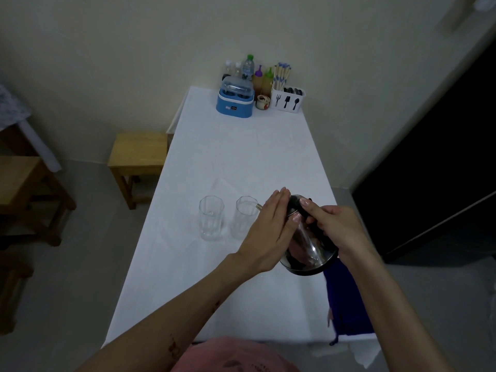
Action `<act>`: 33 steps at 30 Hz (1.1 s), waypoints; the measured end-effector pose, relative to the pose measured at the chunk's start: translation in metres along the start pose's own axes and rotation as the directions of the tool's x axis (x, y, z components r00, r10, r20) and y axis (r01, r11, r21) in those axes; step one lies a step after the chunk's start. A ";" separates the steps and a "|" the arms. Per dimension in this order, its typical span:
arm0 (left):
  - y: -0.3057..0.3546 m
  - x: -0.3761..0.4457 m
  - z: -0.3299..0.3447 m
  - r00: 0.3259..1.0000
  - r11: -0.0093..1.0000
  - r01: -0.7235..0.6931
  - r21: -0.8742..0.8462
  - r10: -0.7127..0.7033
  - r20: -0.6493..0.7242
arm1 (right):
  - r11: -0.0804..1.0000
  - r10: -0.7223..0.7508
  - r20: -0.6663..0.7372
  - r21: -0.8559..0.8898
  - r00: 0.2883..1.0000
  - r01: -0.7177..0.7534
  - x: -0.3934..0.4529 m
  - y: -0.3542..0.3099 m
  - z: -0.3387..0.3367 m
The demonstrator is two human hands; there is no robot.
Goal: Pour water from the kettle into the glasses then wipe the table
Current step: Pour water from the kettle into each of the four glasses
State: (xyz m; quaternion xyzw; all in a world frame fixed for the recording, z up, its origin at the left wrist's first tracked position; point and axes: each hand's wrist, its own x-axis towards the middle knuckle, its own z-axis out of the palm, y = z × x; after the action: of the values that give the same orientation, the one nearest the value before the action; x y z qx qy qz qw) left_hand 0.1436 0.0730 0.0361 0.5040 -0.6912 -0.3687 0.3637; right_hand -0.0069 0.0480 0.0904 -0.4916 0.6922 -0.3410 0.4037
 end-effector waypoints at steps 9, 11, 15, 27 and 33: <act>0.003 0.002 -0.001 1.000 1.000 -0.011 0.009 0.011 -0.001 | 1.000 -0.004 -0.016 0.004 1.000 0.004 -0.006 -0.008 -0.003; 0.004 0.003 -0.001 1.000 1.000 -0.020 0.009 0.020 -0.004 | 1.000 -0.014 -0.024 0.007 1.000 0.014 -0.008 -0.010 -0.004; 0.005 0.004 -0.002 1.000 1.000 -0.031 -0.002 0.031 -0.004 | 1.000 -0.016 -0.021 0.016 1.000 0.016 -0.011 -0.015 -0.005; -0.001 0.004 -0.002 0.998 0.998 -0.054 0.017 0.054 0.019 | 0.999 0.005 -0.042 0.046 0.999 -0.003 -0.011 -0.008 -0.002; -0.016 -0.001 -0.004 0.993 0.996 -0.070 0.048 0.065 0.095 | 0.986 0.113 -0.107 0.131 0.988 -0.099 -0.017 0.012 0.014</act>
State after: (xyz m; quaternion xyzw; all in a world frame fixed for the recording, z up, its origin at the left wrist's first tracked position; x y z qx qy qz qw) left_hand 0.1537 0.0700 0.0239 0.4719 -0.7332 -0.3614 0.3303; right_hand 0.0042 0.0666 0.0778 -0.4072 0.7165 -0.3896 0.4111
